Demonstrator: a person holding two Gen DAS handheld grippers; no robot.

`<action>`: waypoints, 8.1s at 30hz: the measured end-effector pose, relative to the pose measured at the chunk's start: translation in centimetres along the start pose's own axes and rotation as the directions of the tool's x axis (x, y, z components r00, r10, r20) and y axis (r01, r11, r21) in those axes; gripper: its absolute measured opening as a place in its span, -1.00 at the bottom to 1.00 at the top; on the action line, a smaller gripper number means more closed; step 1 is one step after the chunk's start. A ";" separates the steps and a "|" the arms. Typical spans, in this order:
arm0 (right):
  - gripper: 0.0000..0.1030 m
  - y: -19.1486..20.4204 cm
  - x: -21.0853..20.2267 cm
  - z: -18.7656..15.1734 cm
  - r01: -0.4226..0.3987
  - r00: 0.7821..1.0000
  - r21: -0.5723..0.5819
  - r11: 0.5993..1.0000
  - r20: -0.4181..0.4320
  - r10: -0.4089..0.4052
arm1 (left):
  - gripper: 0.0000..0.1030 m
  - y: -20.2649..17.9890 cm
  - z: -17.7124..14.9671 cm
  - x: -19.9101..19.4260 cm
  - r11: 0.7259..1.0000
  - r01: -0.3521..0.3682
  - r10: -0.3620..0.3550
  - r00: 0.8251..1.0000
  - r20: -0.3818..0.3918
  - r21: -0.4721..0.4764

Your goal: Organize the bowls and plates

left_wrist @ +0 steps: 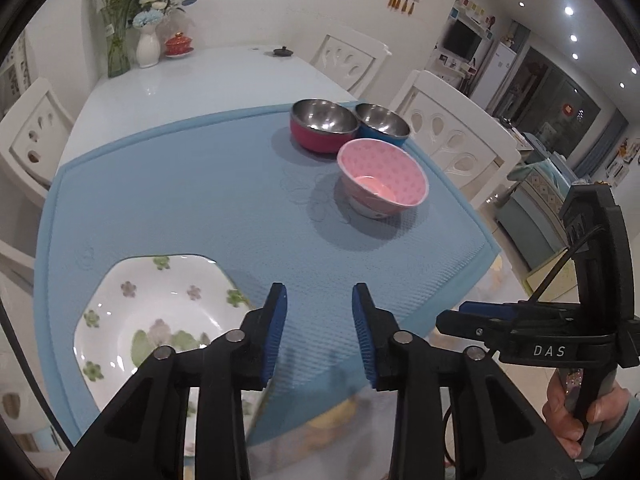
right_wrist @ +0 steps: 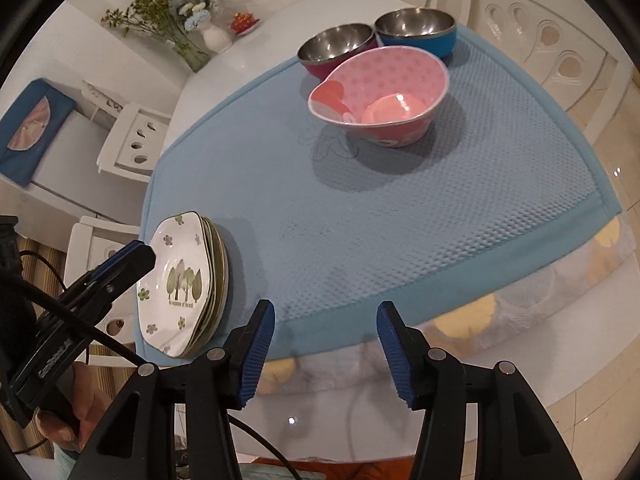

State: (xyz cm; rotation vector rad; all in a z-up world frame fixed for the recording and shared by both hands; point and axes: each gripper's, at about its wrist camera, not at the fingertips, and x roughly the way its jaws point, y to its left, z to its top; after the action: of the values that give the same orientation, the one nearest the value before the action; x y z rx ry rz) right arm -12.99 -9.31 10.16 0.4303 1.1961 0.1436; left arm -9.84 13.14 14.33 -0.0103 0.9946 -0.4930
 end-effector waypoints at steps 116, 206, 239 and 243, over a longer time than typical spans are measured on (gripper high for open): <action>-0.65 -9.8 7.7 20.1 -0.022 0.997 -0.202 0.979 -0.083 0.005 | -0.68 -4.6 9.5 17.6 0.898 -0.070 0.045 0.997 -0.068 -0.434; -0.03 -11.5 -4.0 18.0 -0.033 0.999 -0.249 0.968 -0.029 0.027 | -0.34 -13.9 11.5 3.8 0.957 -0.286 0.288 0.956 0.049 -0.041; -0.03 -5.7 5.8 25.5 -0.067 0.983 0.119 0.991 -0.162 0.086 | 0.22 4.0 23.1 16.8 0.992 -0.047 0.033 0.992 -0.119 -0.119; -0.03 -5.8 7.5 26.5 -0.072 0.987 0.151 0.986 -0.135 0.093 | 0.22 4.9 23.8 19.9 0.989 0.006 -0.027 0.989 -0.142 -0.149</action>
State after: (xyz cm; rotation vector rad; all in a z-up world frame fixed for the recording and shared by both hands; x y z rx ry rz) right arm 13.48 -18.68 9.20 0.6068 1.3339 0.1606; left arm 20.10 4.46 10.50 -0.1178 1.1724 -0.4384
